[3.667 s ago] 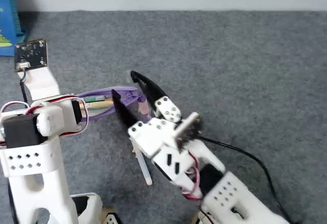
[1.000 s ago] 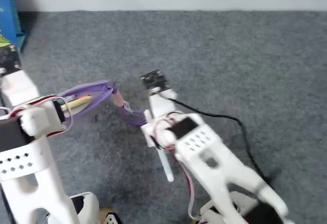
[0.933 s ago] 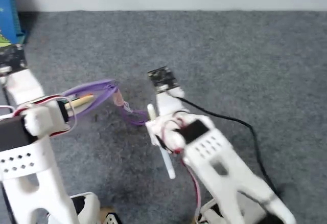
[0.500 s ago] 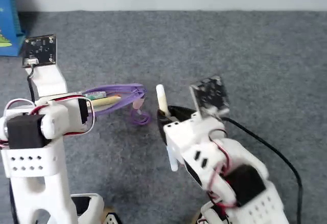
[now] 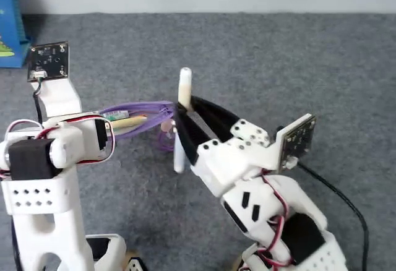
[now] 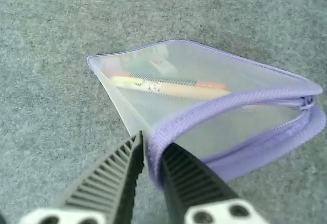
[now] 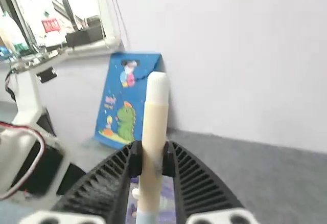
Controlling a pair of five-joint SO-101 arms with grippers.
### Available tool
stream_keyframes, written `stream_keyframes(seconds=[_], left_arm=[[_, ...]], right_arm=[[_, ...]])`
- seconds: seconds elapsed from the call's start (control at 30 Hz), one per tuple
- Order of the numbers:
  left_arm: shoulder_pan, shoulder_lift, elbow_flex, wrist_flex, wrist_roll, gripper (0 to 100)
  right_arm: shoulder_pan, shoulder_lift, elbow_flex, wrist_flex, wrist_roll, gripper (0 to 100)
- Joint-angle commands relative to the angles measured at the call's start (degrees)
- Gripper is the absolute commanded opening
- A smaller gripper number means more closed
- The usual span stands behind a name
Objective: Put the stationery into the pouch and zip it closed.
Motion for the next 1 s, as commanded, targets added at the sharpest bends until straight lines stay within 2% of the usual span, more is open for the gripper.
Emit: stream_keyframes(seconds=[0.0,0.2,0.43,0.77,0.97], left_arm=[[0.09,-0.26,-0.48,0.97,-0.09,1],[0.09,-0.26,-0.48,0.97,-0.09,1],[0.09,-0.26,0.75,0.97,-0.09,1],[0.09,-0.26,0.75,0.97,-0.09,1],[0.09,-0.26,0.75,0.97,-0.09,1]], right_arm=[[-0.66,4.53,2.02,-12.79,-0.7,0.7],[-0.66,11.74,5.19,-32.66,-0.7,0.7],[-0.31,24.13,5.19,-50.77,-0.7,0.7],[-0.48,40.75,7.21,-66.33,-0.7,0.7],[-0.4,39.69,14.95,-71.69,-0.35,0.7]])
